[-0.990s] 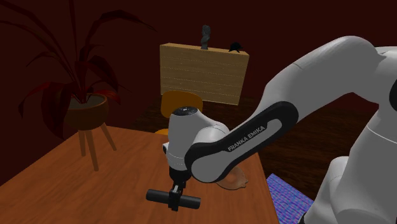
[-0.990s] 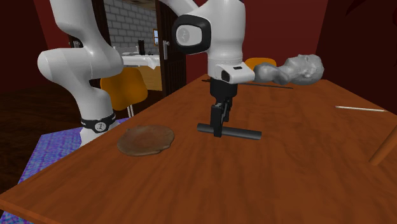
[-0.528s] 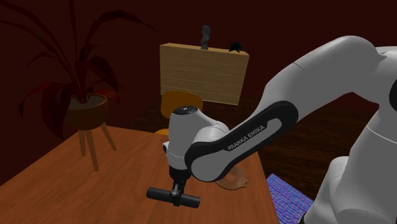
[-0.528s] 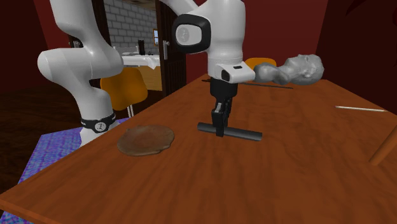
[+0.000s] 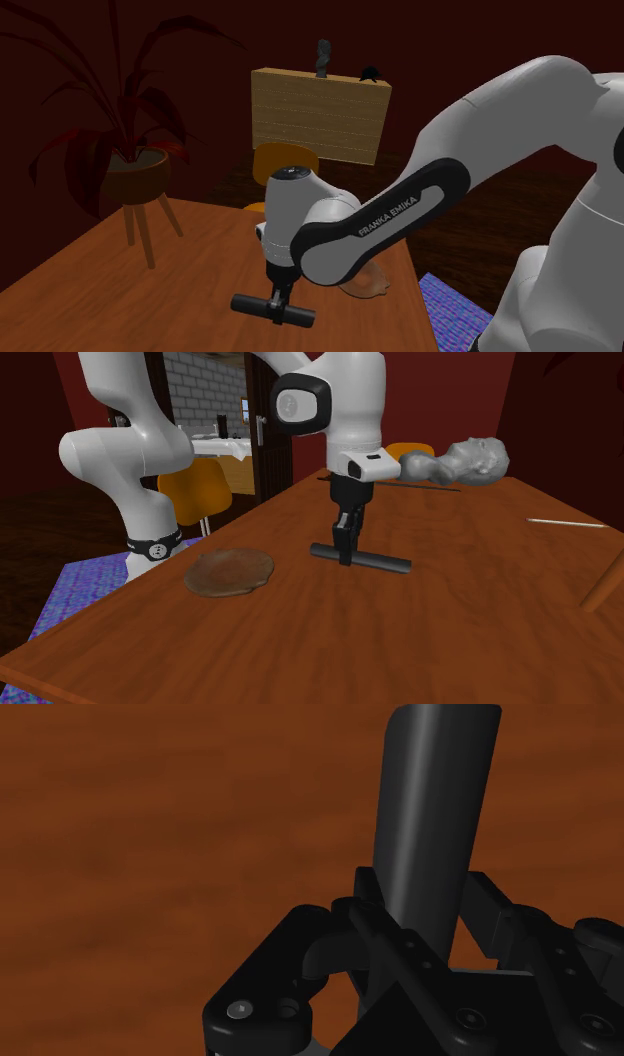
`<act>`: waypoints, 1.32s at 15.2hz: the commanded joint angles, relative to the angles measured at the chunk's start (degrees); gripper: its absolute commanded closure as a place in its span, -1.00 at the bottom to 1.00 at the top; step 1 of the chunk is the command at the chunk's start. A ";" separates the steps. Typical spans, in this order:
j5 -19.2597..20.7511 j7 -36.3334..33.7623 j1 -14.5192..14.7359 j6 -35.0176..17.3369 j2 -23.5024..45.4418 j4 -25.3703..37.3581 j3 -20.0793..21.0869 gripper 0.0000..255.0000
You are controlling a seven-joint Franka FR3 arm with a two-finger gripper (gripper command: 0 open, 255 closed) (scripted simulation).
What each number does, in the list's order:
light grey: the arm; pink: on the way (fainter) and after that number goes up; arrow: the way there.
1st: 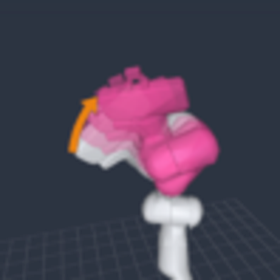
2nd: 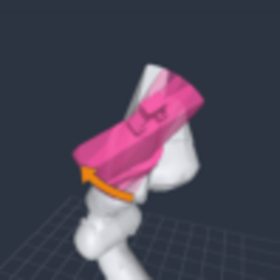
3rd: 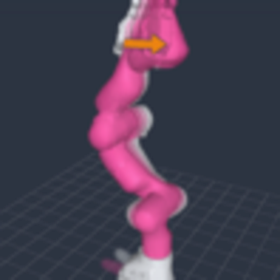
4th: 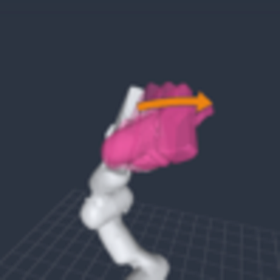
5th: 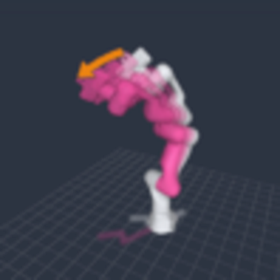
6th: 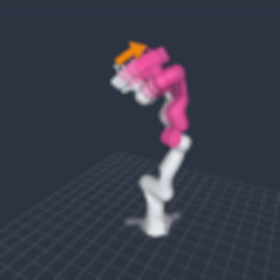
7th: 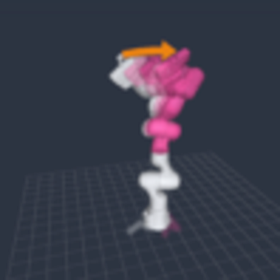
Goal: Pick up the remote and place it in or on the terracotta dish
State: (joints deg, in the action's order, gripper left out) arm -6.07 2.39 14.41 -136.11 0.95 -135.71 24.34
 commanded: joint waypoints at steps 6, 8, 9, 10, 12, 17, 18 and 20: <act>-1.53 0.86 -0.02 5.34 -3.60 1.81 -0.07 1.00; -1.89 1.05 -0.04 6.96 -4.61 2.47 -0.16 1.00; -2.05 1.13 -0.05 7.77 -5.10 2.81 -0.20 1.00; -2.19 1.21 -0.06 8.57 -5.57 3.17 -0.26 1.00; -2.46 1.35 -0.07 10.18 -6.47 3.93 -0.37 1.00; -2.97 1.58 -0.11 14.19 -8.47 6.02 -0.69 1.00; -3.05 1.61 -0.12 14.98 -8.83 6.48 -0.76 1.00; -3.81 3.13 -0.42 15.35 -10.88 4.76 -1.51 1.00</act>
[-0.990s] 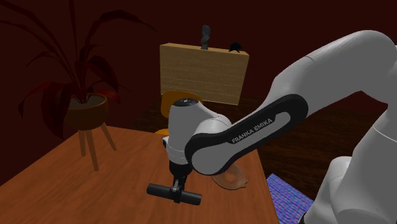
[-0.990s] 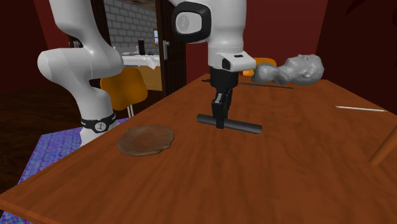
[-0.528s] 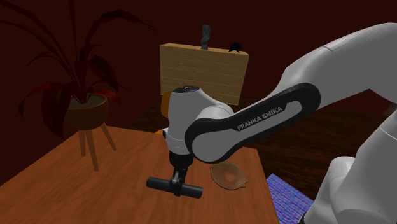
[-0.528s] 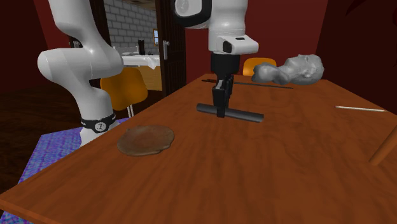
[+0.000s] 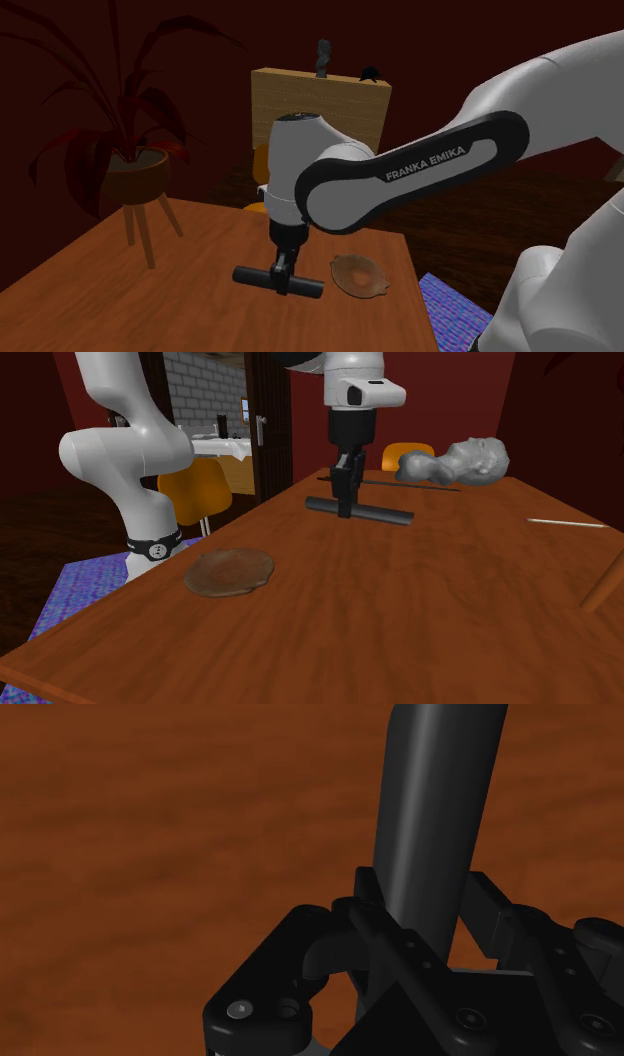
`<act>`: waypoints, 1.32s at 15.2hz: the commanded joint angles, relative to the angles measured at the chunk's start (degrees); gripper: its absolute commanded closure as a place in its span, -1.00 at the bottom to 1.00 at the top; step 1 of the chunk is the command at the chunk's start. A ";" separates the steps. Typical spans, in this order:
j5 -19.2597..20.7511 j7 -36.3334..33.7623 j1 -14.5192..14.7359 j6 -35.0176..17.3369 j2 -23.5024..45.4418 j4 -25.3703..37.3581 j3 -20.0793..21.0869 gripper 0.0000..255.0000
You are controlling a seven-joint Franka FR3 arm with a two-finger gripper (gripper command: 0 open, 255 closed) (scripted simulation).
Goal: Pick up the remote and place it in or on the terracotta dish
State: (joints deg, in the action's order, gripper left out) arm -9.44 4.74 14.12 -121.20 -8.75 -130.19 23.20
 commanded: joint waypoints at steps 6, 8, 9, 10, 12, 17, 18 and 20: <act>-2.86 9.38 -1.56 0.96 -11.66 -11.40 -5.51 1.00; -2.93 12.08 -2.12 1.41 -14.92 -14.53 -7.45 1.00; -2.83 13.41 -2.44 1.67 -16.51 -16.01 -8.45 1.00; -2.65 14.73 -2.80 1.97 -18.07 -17.44 -9.47 1.00; -2.03 17.34 -3.66 2.62 -21.10 -20.13 -11.56 1.00; 0.97 23.99 -6.74 4.61 -28.10 -25.86 -17.19 1.00; 0.89 24.06 -6.72 3.69 -27.73 -26.42 -17.13 1.00; 0.73 24.19 -6.67 1.81 -26.93 -27.50 -17.01 1.00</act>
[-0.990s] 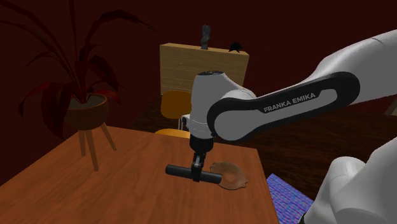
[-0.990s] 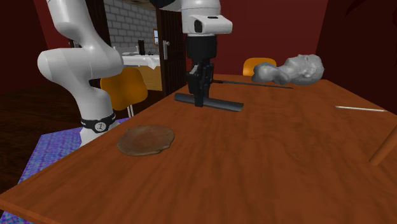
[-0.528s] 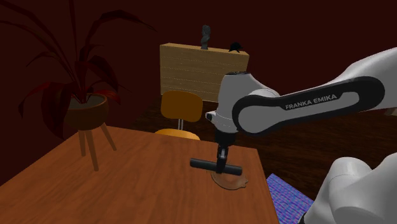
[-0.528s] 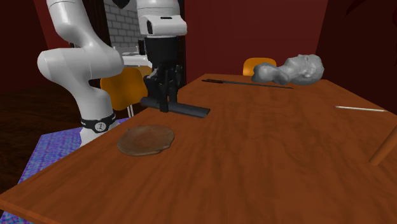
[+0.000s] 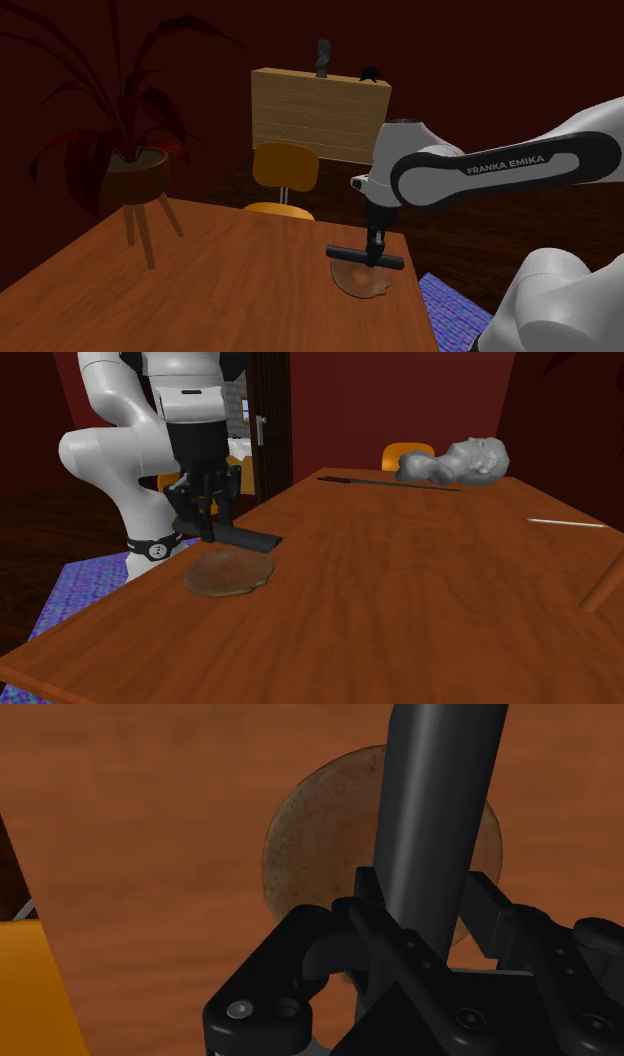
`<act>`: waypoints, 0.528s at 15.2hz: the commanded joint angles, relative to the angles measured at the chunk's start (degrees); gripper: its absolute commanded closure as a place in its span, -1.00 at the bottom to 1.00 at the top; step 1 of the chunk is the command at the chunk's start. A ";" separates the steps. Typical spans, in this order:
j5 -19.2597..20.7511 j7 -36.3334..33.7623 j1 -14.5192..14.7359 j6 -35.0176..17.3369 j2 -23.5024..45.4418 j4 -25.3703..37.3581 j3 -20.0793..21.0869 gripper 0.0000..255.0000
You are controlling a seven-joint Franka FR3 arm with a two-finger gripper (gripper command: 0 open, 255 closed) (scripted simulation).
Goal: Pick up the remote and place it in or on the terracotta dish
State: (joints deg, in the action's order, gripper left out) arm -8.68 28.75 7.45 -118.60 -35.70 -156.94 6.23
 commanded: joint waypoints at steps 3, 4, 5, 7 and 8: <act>-0.30 0.38 0.09 -3.69 1.40 -2.28 0.14 1.00; -0.39 0.45 0.12 -4.68 1.91 -2.76 0.19 1.00; -0.48 0.53 0.15 -5.68 2.44 -3.23 0.25 1.00; -0.66 0.67 0.21 -7.71 3.57 -4.13 0.36 1.00; -0.76 0.75 0.24 -8.74 4.18 -4.56 0.42 1.00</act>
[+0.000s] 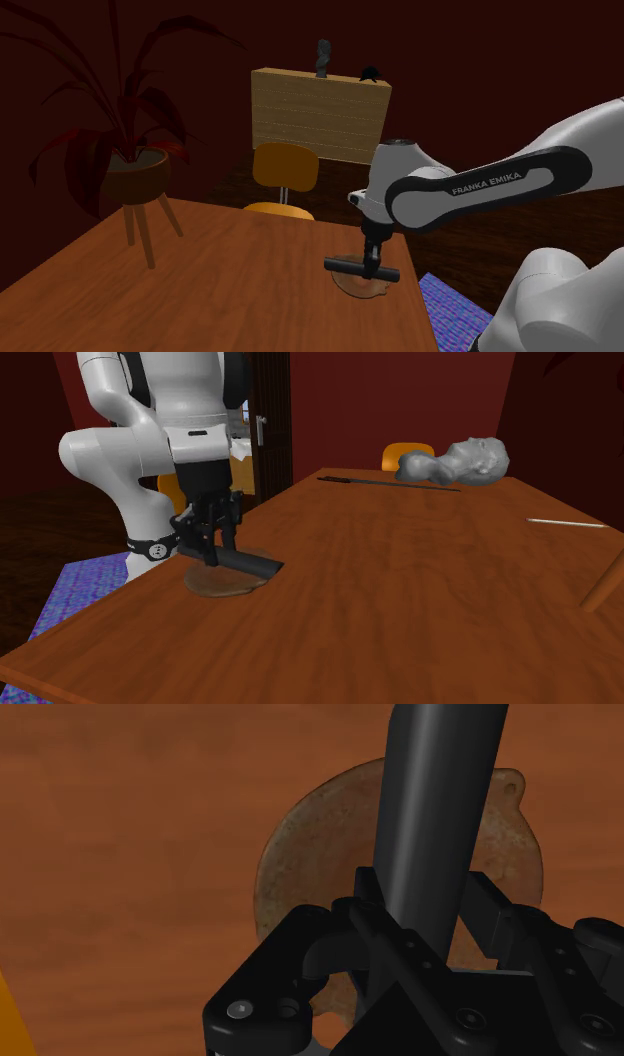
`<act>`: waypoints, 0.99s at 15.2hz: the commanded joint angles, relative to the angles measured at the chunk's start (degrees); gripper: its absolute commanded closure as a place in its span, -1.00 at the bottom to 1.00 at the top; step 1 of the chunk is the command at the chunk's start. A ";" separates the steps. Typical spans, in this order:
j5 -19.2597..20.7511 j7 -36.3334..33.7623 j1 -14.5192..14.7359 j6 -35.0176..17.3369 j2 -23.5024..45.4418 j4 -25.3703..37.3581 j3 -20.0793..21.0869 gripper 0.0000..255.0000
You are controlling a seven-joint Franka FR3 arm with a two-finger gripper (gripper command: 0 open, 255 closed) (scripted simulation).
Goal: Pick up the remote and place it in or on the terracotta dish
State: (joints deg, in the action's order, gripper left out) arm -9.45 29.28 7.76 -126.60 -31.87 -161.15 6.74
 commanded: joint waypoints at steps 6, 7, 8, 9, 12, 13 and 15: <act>-0.03 0.24 -0.06 -1.17 0.60 -0.52 -0.06 1.00; -0.03 0.24 -0.06 -1.17 0.60 -0.52 -0.06 1.00; -0.03 0.24 -0.06 -1.17 0.60 -0.52 -0.06 1.00; -0.03 0.25 -0.06 -1.17 0.60 -0.52 -0.06 -1.00; -0.03 0.25 -0.06 -1.17 0.60 -0.53 -0.06 -1.00; -0.03 0.25 -0.06 -1.17 0.60 -0.53 -0.06 -1.00; 0.28 0.16 -0.23 1.37 -0.76 0.64 -0.28 -1.00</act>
State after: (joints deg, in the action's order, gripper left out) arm -9.27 29.59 7.55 -126.68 -31.81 -161.08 6.50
